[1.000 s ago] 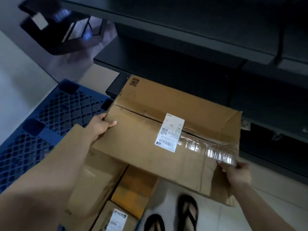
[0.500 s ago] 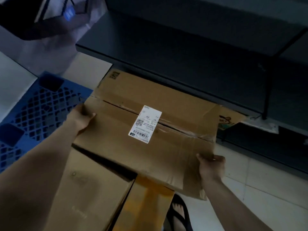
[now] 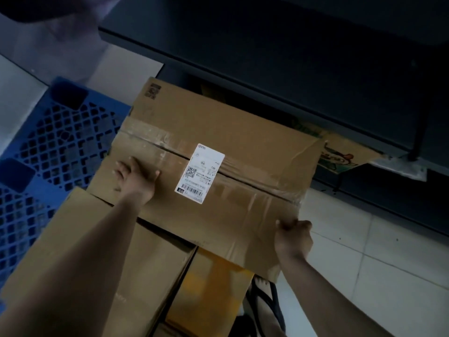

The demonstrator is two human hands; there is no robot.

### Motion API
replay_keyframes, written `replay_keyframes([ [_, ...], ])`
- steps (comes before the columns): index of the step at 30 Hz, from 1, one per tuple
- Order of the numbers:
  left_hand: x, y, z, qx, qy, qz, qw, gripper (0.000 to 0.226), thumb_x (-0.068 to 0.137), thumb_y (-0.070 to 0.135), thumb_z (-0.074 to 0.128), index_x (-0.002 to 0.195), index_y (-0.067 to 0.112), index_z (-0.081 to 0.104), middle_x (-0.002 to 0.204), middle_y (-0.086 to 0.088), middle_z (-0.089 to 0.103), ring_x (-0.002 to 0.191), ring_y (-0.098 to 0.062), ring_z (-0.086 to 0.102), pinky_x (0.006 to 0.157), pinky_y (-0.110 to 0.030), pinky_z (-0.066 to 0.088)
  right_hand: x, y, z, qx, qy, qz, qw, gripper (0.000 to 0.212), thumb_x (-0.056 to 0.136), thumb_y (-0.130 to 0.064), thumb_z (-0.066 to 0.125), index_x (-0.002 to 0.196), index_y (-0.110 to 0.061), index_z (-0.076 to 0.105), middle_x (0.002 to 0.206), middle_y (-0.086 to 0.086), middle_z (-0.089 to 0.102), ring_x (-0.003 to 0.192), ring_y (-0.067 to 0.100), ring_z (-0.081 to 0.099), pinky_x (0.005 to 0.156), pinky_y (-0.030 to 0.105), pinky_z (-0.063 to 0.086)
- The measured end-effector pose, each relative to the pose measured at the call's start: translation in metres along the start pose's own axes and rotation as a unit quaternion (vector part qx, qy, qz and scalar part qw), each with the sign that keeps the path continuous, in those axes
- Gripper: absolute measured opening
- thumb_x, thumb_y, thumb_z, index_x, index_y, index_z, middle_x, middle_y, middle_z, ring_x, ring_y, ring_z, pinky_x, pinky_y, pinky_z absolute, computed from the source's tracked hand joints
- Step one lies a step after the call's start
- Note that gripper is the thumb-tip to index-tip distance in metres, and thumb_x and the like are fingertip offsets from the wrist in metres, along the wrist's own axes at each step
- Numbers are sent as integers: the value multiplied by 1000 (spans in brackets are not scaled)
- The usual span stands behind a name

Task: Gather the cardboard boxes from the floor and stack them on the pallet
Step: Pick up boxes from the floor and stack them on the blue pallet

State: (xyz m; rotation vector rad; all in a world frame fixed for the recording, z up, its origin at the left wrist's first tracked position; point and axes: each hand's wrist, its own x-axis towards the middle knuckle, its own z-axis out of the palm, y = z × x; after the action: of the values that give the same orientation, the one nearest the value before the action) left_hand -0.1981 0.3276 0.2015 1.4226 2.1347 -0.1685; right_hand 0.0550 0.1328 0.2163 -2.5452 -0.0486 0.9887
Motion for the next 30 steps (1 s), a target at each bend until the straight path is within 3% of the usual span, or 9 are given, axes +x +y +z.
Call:
replay_keyframes([
  [2,-14,11,6,9,-10,-1,1000,80,94,47,43,153,20,-4,160,-8,-18,148,-30,-13,116,-57,3,0,-5,-8,10,-8,0,1000,37,89,-25,65,112,0,49,105,24,63,99,39,62,66,34,44],
  [4,-29,18,17,21,-39,15,999,89,90,55,46,153,20,-6,159,-10,-19,147,-30,-15,115,-59,3,-1,-8,-11,18,-28,-8,999,36,88,-27,66,110,-1,52,100,19,63,98,35,63,63,29,40],
  [8,-51,18,35,70,-69,72,993,107,78,67,54,151,25,-12,158,-10,-24,146,-31,-21,113,-62,-1,-3,-14,-1,4,-71,-43,997,36,89,-27,65,112,-2,52,110,19,64,101,33,63,63,27,38],
  [13,-52,8,30,113,-83,105,985,118,70,66,65,150,30,-14,158,-7,-23,146,-29,-19,114,-61,4,5,-2,-3,29,-70,-71,995,32,86,-29,68,102,-4,58,82,2,57,81,22,57,63,25,37],
  [16,-61,8,29,154,-101,126,975,126,65,64,71,150,31,-16,158,-6,-23,147,-29,-18,116,-58,7,5,6,-3,84,-78,-46,992,34,86,-31,68,113,-11,61,105,7,68,93,23,62,73,27,47],
  [18,-70,9,31,180,-107,141,968,129,63,63,74,149,31,-17,158,-6,-25,146,-30,-19,116,-56,8,4,10,0,163,-155,32,974,52,83,-38,69,128,-15,54,124,9,63,110,30,60,91,41,52],
  [21,-75,12,34,196,-107,149,963,133,61,62,75,149,29,-19,157,-7,-27,146,-32,-20,115,-57,8,0,15,3,191,-283,87,936,69,78,-38,74,138,-24,43,134,6,55,118,32,54,95,49,48],
  [30,-88,22,48,244,-113,185,945,134,63,62,74,147,28,-24,155,-13,-30,144,-40,-20,117,-54,4,1,24,20,111,-216,34,969,71,83,-35,69,145,-17,38,141,9,51,126,33,52,101,46,47],
])
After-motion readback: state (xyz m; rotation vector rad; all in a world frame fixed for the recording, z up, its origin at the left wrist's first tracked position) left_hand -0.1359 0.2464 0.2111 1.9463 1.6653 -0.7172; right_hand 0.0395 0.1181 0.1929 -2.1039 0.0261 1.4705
